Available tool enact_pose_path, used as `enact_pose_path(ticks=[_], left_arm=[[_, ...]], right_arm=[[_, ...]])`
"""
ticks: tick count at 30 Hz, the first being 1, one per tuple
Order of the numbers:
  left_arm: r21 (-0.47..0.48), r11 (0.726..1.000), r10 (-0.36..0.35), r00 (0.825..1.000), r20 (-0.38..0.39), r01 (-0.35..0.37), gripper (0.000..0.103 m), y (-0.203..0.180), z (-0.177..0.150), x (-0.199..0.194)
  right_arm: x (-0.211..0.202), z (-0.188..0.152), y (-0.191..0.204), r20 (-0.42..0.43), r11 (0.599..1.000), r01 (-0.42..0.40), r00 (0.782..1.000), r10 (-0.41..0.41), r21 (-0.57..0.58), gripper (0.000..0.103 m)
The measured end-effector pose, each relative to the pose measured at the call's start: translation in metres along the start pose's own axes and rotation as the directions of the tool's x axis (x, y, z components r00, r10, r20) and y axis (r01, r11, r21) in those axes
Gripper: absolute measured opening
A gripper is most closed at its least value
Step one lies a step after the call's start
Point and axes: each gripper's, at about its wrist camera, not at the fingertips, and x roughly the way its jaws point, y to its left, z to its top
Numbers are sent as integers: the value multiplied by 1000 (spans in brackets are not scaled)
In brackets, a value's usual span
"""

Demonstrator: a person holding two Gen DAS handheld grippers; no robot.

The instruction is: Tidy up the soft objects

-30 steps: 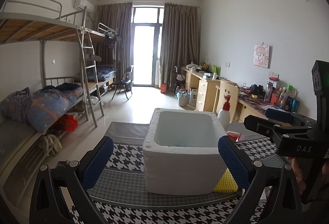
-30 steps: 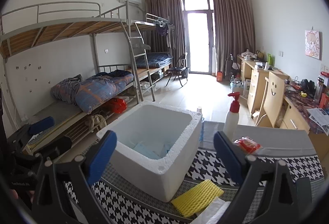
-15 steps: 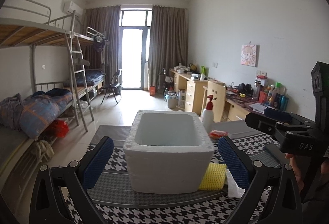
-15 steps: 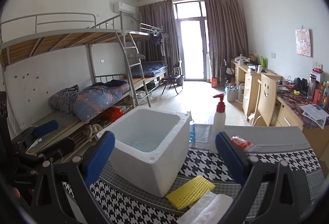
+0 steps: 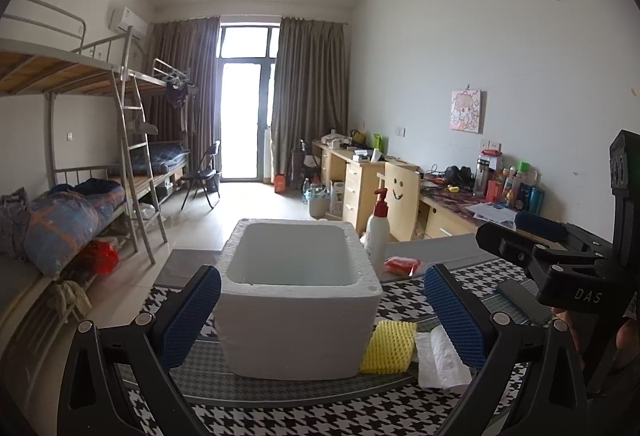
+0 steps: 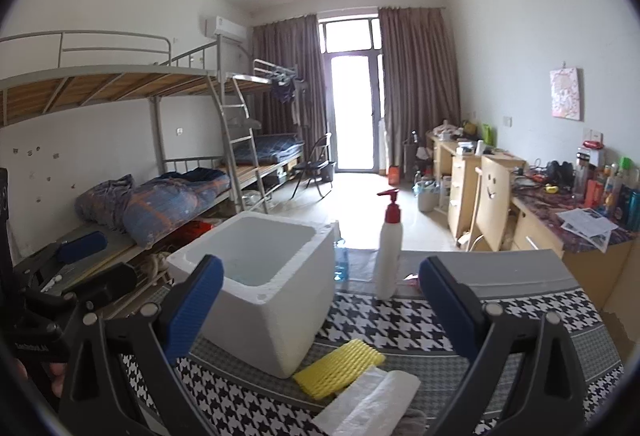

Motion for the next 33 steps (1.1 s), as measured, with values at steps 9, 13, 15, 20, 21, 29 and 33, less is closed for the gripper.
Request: enact_pose_path(ticks=[9, 13, 15, 20, 21, 29, 33], left_arm=[[15, 1000, -16, 1000, 7, 16, 102, -12, -3, 4], [8, 1000, -26, 1000, 5, 26, 102, -13, -4, 3], [13, 1000, -28, 1000, 6, 28, 102, -14, -5, 3], [19, 999, -45, 999, 2, 45, 102, -18, -7, 4], [22, 999, -46, 999, 1, 46, 102, -19, -8, 4], [37, 996, -82, 997, -6, 82, 102, -27, -12, 7], [34, 995, -90, 996, -18, 91, 102, -29, -14, 11]], right_arm=[[-13, -7, -9, 25, 999, 44, 999, -44, 1, 100], [-16, -9, -13, 31, 998, 60, 998, -60, 3, 100], [-18, -10, -15, 32, 998, 61, 998, -61, 8, 100], [-22, -13, -20, 36, 997, 71, 997, -72, 23, 100], [-23, -13, -20, 36, 997, 73, 997, -74, 26, 100], [-27, -17, -25, 35, 995, 95, 995, -96, 30, 100], [-27, -20, -27, 28, 994, 107, 994, -108, 34, 100]])
